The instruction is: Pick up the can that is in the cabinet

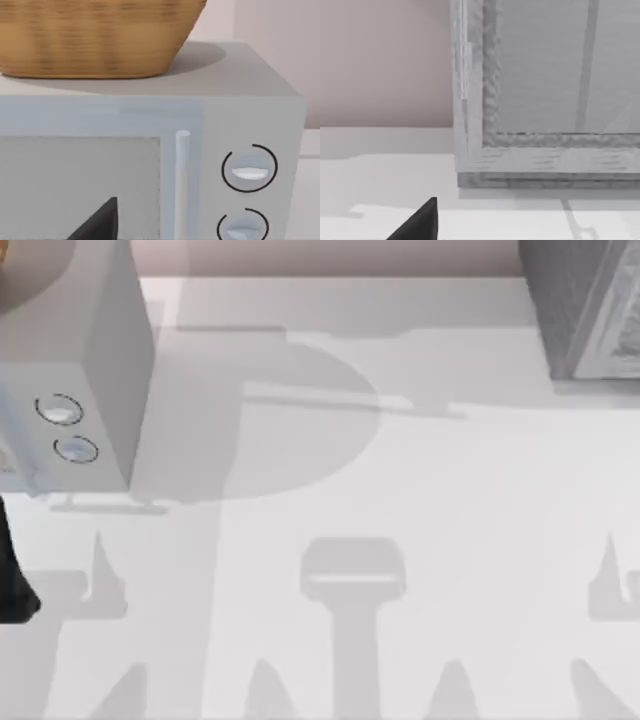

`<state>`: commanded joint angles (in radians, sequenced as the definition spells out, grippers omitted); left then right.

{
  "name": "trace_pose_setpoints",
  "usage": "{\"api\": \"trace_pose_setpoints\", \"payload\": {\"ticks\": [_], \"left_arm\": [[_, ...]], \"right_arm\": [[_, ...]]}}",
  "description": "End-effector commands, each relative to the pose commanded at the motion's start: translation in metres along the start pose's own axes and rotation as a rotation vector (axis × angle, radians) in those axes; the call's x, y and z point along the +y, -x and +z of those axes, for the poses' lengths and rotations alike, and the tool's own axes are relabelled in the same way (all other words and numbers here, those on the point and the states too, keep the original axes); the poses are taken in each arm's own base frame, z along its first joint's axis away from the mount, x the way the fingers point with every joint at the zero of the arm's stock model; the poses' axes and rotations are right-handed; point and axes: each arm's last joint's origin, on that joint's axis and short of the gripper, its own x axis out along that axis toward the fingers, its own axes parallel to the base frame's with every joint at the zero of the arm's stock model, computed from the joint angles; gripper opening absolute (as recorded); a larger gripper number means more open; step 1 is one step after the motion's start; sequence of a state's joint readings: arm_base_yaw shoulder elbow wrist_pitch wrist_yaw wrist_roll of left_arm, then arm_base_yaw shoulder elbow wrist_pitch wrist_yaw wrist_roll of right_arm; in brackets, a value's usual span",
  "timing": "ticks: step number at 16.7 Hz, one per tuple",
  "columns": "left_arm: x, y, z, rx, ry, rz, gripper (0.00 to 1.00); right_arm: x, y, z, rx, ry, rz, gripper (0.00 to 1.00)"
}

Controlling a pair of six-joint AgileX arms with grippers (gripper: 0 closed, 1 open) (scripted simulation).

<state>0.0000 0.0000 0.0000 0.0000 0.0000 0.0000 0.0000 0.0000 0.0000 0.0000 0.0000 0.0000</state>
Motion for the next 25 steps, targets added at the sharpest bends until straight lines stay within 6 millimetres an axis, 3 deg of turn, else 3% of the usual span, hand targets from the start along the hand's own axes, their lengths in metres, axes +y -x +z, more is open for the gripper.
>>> {"api": "trace_pose_setpoints", "payload": {"ticks": [4, 7, 9, 12, 18, 21, 25], "left_arm": [[0.0, 0.0, 0.0, 0.0, 0.0, 0.0, 1.0], [0.0, 0.0, 0.0, 0.0, 0.0, 0.0, 1.0], [0.0, 0.0, 0.0, 0.0, 0.0, 0.0, 1.0], [0.0, 0.0, 0.0, 0.0, 0.0, 0.0, 1.0], [0.0, 0.0, 0.0, 0.0, 0.0, 0.0, 1.0], [0.0, 0.0, 0.0, 0.0, 0.0, 0.0, 1.0], [0.0, 0.0, 0.0, 0.0, 0.0, 0.0, 1.0]], "right_arm": [[0.0, 0.0, 0.008, 0.008, 0.0, 0.001, 1.0], [0.002, -0.002, 0.038, 0.038, -0.001, 0.001, 1.0], [0.004, -0.008, 0.072, 0.058, 0.001, 0.0, 1.0], [0.008, -0.024, 0.139, 0.067, 0.005, -0.002, 1.0], [0.024, -0.083, 0.273, 0.037, 0.009, -0.003, 1.0], [0.035, -0.115, 0.317, 0.017, 0.006, -0.003, 1.0], [0.046, -0.145, 0.344, 0.006, 0.002, -0.002, 1.0]]}}
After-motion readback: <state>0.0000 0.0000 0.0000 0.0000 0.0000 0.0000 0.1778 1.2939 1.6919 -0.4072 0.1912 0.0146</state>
